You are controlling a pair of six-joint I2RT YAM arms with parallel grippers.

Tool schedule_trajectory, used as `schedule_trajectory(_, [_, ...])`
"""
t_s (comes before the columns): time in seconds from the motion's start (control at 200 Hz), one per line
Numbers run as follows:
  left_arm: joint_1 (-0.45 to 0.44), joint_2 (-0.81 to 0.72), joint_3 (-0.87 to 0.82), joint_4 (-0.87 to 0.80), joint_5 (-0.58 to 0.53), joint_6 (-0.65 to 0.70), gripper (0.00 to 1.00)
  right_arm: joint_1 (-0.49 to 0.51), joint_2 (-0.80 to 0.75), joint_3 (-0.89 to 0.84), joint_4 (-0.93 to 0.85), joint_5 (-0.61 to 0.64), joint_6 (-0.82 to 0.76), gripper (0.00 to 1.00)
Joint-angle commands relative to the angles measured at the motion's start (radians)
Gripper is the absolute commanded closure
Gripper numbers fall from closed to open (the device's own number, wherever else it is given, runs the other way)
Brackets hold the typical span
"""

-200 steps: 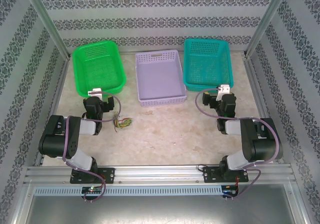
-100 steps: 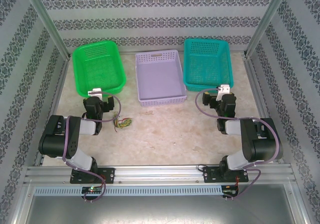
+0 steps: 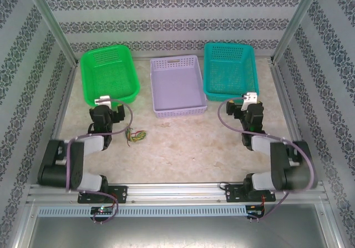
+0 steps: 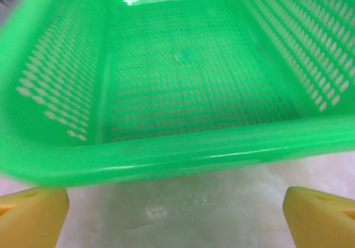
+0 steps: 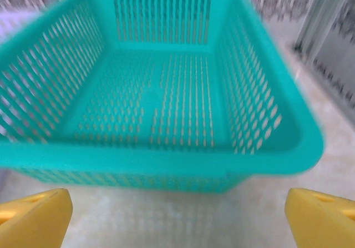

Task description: Untangle the cables

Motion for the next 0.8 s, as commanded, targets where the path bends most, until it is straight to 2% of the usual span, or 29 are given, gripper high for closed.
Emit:
schedule_trajectory(0.0, [-0.040, -0.243, 0.166, -0.344, -0.201, -0.116, 0.00, 0.082, -0.218, 0.042, -0.064, 0.144, -0.049, 0.02])
schedule_trajectory(0.05, [-0.046, -0.304, 0.264, -0.512, -0.212, -0.173, 0.00, 0.131, -0.317, 0.127, -0.169, 0.263, 0.015, 0.02])
schedule_trajectory(0.075, [-0.045, -0.325, 0.334, -0.624, -0.211, -0.228, 0.01, 0.134, -0.355, 0.189, -0.271, 0.325, 0.125, 0.02])
schedule_trajectory(0.11, [-0.042, -0.334, 0.435, -0.784, -0.200, -0.338, 0.01, 0.124, -0.407, 0.282, -0.510, 0.374, 0.381, 0.02])
schedule_trajectory(0.155, [-0.039, -0.327, 0.565, -1.022, -0.176, -0.553, 0.01, 0.100, -0.457, 0.399, -0.874, 0.349, 0.662, 0.02])
schedule_trajectory(0.175, [-0.037, -0.319, 0.612, -1.126, -0.135, -0.635, 0.01, 0.091, -0.467, 0.413, -0.928, 0.342, 0.716, 0.02])
schedule_trajectory(0.195, [-0.033, -0.312, 0.648, -1.191, -0.067, -0.657, 0.01, 0.078, -0.472, 0.413, -0.946, 0.284, 0.742, 0.02])
schedule_trajectory(0.235, [-0.033, -0.296, 0.685, -1.231, 0.084, -0.648, 0.01, 0.061, -0.472, 0.417, -0.942, 0.167, 0.717, 0.02])
schedule_trajectory(0.265, [-0.032, -0.281, 0.704, -1.269, 0.184, -0.664, 0.01, 0.067, -0.463, 0.446, -0.991, 0.111, 0.707, 0.11])
schedule_trajectory(0.305, [-0.040, -0.259, 0.730, -1.335, 0.278, -0.681, 0.00, 0.112, -0.449, 0.499, -1.125, 0.112, 0.710, 0.18])
schedule_trajectory(0.35, [-0.091, -0.250, 0.745, -1.405, 0.320, -0.651, 0.00, 0.184, -0.445, 0.538, -1.238, 0.142, 0.698, 0.23])
schedule_trajectory(0.41, [-0.195, -0.261, 0.756, -1.483, 0.295, -0.557, 0.00, 0.312, -0.462, 0.548, -1.294, 0.162, 0.658, 0.26])
schedule_trajectory(0.475, [-0.328, -0.277, 0.762, -1.573, 0.171, -0.474, 0.00, 0.460, -0.490, 0.522, -1.288, 0.172, 0.631, 0.26])
schedule_trajectory(0.535, [-0.398, -0.288, 0.760, -1.657, 0.064, -0.442, 0.00, 0.580, -0.484, 0.508, -1.306, 0.175, 0.638, 0.19])
schedule_trajectory(0.595, [-0.396, -0.306, 0.736, -1.697, 0.021, -0.474, 0.01, 0.688, -0.443, 0.503, -1.322, 0.173, 0.640, 0.10])
schedule_trajectory(0.669, [-0.355, -0.354, 0.638, -1.643, 0.007, -0.610, 0.01, 0.800, -0.345, 0.519, -1.342, 0.171, 0.638, 0.04])
schedule_trajectory(0.694, [-0.328, -0.366, 0.585, -1.598, 0.059, -0.645, 0.01, 0.827, -0.308, 0.529, -1.345, 0.165, 0.635, 0.04])
schedule_trajectory(0.754, [-0.243, -0.355, 0.472, -1.464, 0.275, -0.713, 0.00, 0.875, -0.225, 0.554, -1.338, 0.131, 0.626, 0.05])
schedule_trajectory(0.794, [-0.216, -0.319, 0.427, -1.433, 0.340, -0.793, 0.03, 0.898, -0.182, 0.562, -1.307, 0.096, 0.613, 0.07])
